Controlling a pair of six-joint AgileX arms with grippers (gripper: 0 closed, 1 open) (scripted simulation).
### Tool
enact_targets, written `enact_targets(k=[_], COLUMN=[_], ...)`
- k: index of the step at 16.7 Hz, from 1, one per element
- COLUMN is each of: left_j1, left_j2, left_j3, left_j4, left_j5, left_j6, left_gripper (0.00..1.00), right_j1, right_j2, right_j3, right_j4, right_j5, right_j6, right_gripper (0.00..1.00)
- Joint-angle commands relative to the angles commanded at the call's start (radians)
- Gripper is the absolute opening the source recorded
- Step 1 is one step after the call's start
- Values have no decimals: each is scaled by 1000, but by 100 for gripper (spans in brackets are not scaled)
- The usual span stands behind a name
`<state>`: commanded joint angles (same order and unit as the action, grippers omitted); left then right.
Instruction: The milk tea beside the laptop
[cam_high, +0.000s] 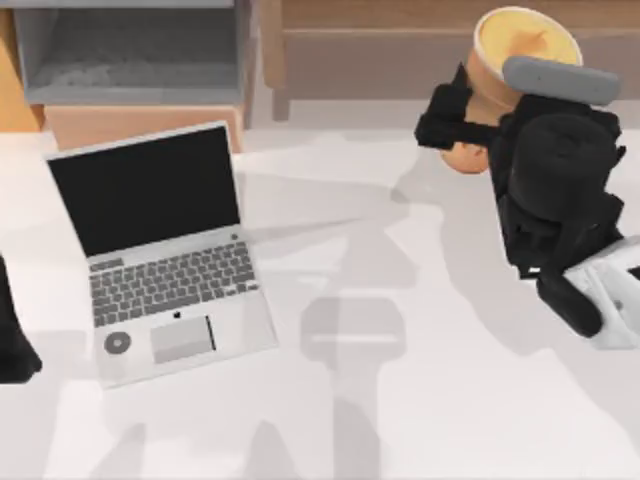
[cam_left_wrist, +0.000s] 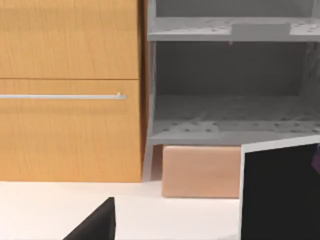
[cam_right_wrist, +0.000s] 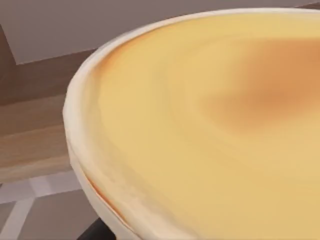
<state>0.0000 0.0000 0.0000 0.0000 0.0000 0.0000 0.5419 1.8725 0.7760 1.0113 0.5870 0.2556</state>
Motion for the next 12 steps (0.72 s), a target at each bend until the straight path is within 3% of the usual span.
enact_targets(k=[7,12], left_j1=[0,0], left_j2=[0,0], left_j3=[0,0], left_j4=[0,0], left_j5=[0,0], left_j6=[0,0], left_gripper=[100,100], right_j1=[308,479], right_j2=[40,87], right_j3=[171,234], right_j4=[-279,-448], right_j5=[284,432], right_j6=[110,142], right_gripper=[0,0])
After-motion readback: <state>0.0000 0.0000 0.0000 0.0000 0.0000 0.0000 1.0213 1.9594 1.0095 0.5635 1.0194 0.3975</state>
